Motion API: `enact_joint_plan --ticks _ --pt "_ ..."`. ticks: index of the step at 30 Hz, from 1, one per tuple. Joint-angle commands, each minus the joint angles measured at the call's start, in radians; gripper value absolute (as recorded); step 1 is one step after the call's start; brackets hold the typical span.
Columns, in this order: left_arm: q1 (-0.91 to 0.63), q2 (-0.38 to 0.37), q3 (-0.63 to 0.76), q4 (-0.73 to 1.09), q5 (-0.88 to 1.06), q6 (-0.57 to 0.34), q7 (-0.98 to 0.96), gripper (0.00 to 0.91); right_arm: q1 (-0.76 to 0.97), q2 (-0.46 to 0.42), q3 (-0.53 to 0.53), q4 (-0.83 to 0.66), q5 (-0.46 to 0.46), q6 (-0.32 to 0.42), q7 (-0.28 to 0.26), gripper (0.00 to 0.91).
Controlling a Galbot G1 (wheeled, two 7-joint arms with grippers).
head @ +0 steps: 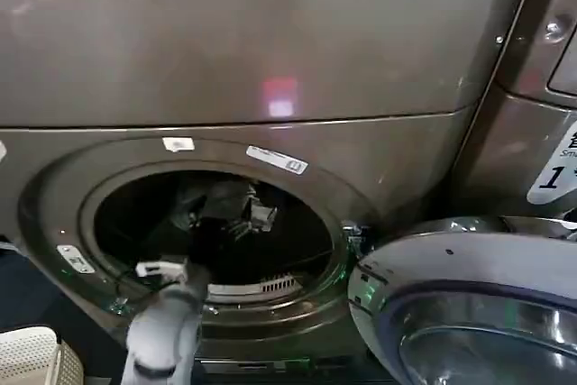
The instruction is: Grasp the clothes from the dryer.
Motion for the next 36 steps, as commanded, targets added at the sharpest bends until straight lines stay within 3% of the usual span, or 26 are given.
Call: enact_joint_plan --ticks 1,18,21,26,36 --pt "-0.239 -0.01 0.001 0.346 0.016 -0.065 -0.005 0.907 -0.001 -0.003 0.004 -0.002 0.002 0.001 -0.001 0.907" --pt "-0.523 -0.061 -0.068 0.813 0.077 -0.152 0.036 0.907 0.02 0.002 -0.017 0.001 0.004 0.005 -0.003 0.907" --pt "-0.552 -0.05 -0.036 0.852 0.082 -0.106 0.124 0.907 0.02 -0.003 -0.018 -0.001 0.004 0.005 -0.003 0.907" --pt "-0.625 -0.011 0.078 0.931 0.247 -0.042 0.393 0.907 0.022 -0.006 -0.025 -0.002 0.003 0.006 -0.003 0.907" --pt "-0.739 0.039 0.319 1.077 0.382 -0.114 0.702 0.907 0.033 -0.008 -0.037 -0.005 0.0 0.009 -0.003 0.907"
